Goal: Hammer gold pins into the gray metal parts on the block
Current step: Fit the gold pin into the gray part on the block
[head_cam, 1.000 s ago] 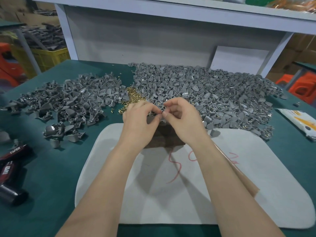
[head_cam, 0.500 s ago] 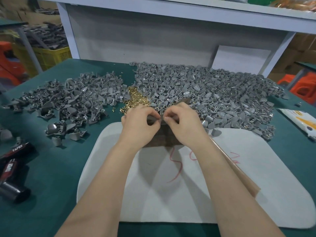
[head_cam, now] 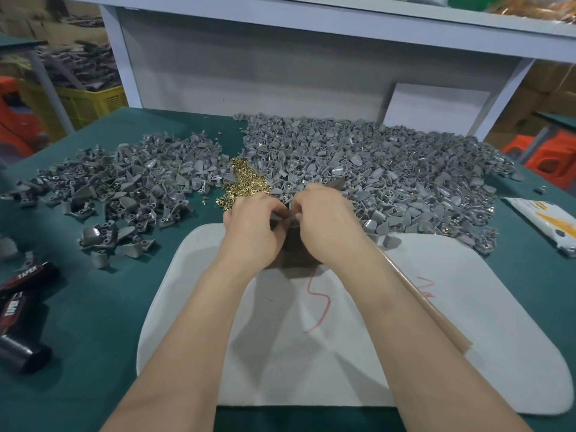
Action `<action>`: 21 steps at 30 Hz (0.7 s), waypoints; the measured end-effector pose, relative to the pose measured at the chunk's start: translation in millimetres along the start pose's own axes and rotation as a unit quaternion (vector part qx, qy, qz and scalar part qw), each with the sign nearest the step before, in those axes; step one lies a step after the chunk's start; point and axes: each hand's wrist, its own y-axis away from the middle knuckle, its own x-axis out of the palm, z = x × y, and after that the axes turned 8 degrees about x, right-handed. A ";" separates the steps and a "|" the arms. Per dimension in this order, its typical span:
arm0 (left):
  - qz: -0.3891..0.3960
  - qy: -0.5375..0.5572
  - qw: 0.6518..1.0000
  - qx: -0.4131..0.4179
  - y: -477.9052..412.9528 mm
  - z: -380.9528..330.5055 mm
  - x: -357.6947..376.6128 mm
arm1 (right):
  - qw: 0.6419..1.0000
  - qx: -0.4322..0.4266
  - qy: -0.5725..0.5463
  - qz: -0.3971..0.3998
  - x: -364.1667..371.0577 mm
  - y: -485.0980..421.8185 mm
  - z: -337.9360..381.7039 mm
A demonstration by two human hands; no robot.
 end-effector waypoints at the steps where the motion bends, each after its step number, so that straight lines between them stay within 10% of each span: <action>1: 0.001 -0.004 1.000 0.002 0.3 -0.1 -0.1 | 1.000 0.002 0.005 0.000 -0.2 -0.5 1.8; 12: -0.003 -0.005 1.000 0.001 0.2 1.6 2.7 | 0.999 0.021 -0.019 0.034 -2.4 -1.4 -0.3; 21: -0.005 0.011 1.000 -0.022 1.2 -0.1 2.1 | 0.952 0.157 -0.260 -0.023 -4.4 11.2 -38.6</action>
